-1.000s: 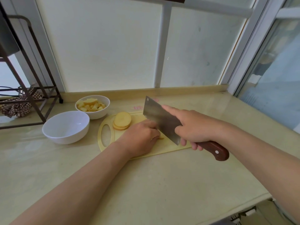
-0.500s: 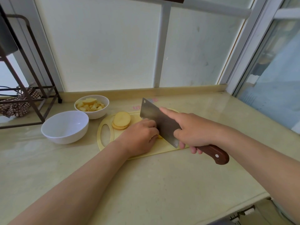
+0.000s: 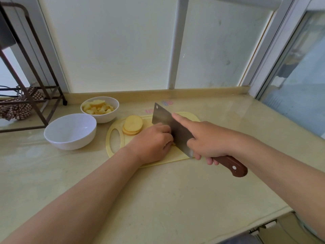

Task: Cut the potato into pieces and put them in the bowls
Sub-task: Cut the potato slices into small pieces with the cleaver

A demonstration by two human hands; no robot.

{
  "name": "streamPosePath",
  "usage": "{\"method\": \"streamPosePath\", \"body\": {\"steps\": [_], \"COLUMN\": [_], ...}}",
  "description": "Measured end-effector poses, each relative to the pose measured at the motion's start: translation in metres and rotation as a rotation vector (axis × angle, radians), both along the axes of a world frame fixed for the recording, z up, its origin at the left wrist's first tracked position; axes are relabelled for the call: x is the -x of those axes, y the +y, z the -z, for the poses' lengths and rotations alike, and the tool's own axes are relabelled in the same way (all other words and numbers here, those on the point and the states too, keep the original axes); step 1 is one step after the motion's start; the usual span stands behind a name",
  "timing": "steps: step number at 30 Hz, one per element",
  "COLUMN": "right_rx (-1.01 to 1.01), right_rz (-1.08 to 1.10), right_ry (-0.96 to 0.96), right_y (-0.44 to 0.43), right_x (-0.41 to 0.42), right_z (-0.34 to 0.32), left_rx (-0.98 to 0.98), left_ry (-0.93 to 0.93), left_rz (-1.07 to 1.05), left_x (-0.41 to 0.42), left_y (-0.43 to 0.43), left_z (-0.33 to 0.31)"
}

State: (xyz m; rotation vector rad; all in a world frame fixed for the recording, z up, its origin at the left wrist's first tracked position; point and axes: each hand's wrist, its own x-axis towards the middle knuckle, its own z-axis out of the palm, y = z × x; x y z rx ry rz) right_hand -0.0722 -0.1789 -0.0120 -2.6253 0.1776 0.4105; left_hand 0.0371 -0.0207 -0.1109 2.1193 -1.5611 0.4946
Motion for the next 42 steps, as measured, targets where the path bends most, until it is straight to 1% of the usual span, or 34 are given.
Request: {"method": "streamPosePath", "body": {"steps": [7,13,16,20,24,28,30,32,34,38,42], "right_rx": [0.029,0.005,-0.066,-0.223,-0.374,-0.504,-0.567,-0.631,-0.683,-0.745,-0.823], "right_rz": [-0.01,-0.002,0.034,0.157,0.279,0.325,0.342,0.361,0.366,0.33,0.309], "right_ry": [0.007,0.072,0.062,-0.071,-0.183,-0.211,-0.211,-0.22,-0.225,-0.196,-0.185], "right_y": [0.009,-0.004,-0.02,-0.05,-0.068,-0.071,-0.073,-0.074,-0.076,-0.085,-0.095], "right_x": [-0.019,-0.005,0.008,0.018,0.013,-0.001,-0.011,-0.021,-0.029,-0.035,-0.035], "right_z": [-0.001,-0.016,-0.029,-0.033,-0.01,0.025,0.037,0.045,0.051,0.058,0.06], "left_rx": [-0.015,-0.018,-0.008,-0.005,0.012,0.028,-0.009,-0.091,-0.189,-0.327,-0.36], "left_ry": [0.001,0.0,-0.012,-0.025,0.035,0.145,0.222,0.314,0.367,0.38,0.369], "left_rz": [-0.011,-0.023,-0.027,-0.048,-0.075,-0.147,-0.204,-0.272,-0.331,-0.414,-0.436], "left_x": [0.0,0.003,0.001,-0.002,-0.001,-0.002,0.001,0.004,0.004,0.004,0.003], "left_y": [0.001,0.001,0.001,0.0,0.001,0.004,0.004,0.004,0.002,-0.005,-0.011], "left_z": [0.0,-0.002,-0.001,0.003,0.001,-0.002,-0.005,-0.009,-0.01,-0.011,-0.013]}}
